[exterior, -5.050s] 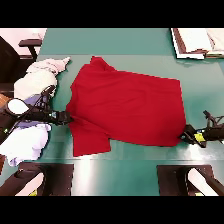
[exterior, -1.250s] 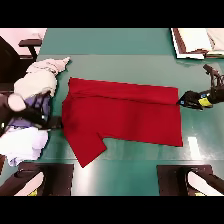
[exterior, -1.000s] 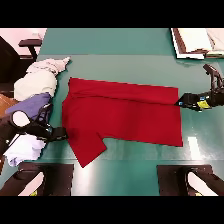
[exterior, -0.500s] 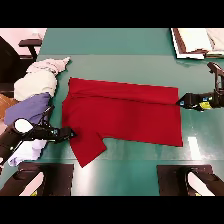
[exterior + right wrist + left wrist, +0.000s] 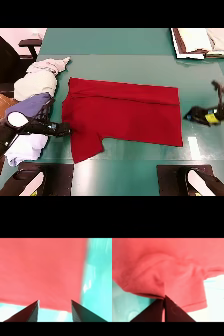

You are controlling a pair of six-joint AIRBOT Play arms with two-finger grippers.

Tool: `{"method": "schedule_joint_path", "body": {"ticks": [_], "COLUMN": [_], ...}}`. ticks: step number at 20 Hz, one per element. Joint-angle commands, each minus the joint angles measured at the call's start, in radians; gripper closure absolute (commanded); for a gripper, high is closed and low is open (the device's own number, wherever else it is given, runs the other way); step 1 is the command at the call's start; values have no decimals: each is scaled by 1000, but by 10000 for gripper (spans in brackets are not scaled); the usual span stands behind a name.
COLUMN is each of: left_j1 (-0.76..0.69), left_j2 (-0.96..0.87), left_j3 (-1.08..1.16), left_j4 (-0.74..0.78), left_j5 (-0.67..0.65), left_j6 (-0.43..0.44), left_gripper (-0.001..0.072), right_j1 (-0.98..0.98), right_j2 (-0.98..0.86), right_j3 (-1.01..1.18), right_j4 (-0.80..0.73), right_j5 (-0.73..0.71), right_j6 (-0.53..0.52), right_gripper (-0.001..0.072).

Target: Fold the shirts.

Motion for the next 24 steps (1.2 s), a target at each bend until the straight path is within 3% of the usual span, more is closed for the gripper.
{"method": "schedule_joint_path", "body": {"ticks": [1,6,9,10,13,17,22,24], "left_j1": [0,0,0,0,0,0,0,0], "left_j2": [1,0,1,0,1,101,319,305], "left_j3": [84,98,98,98,98,95,97,113], "left_j4": [8,17,37,43,77,171,154,156], "left_j5": [-28,-14,-8,-16,-93,-226,-417,-392], "left_j6": [26,30,29,29,37,-1,-53,-49], "left_gripper": [681,681,680,680,682,683,683,683], "right_j1": [-179,-246,-161,-125,-22,44,47,48], "right_j2": [-8,-95,-152,-167,-181,-69,145,172], "right_j3": [-184,-325,-320,-312,-259,-156,-97,-54], "right_j4": [-40,106,115,114,76,-64,-134,-138], "right_j5": [43,-55,-91,-97,-74,55,208,185], "right_j6": [-24,-72,-72,-72,-72,-53,-23,-6], "right_gripper": [258,263,348,407,676,693,694,694]}}
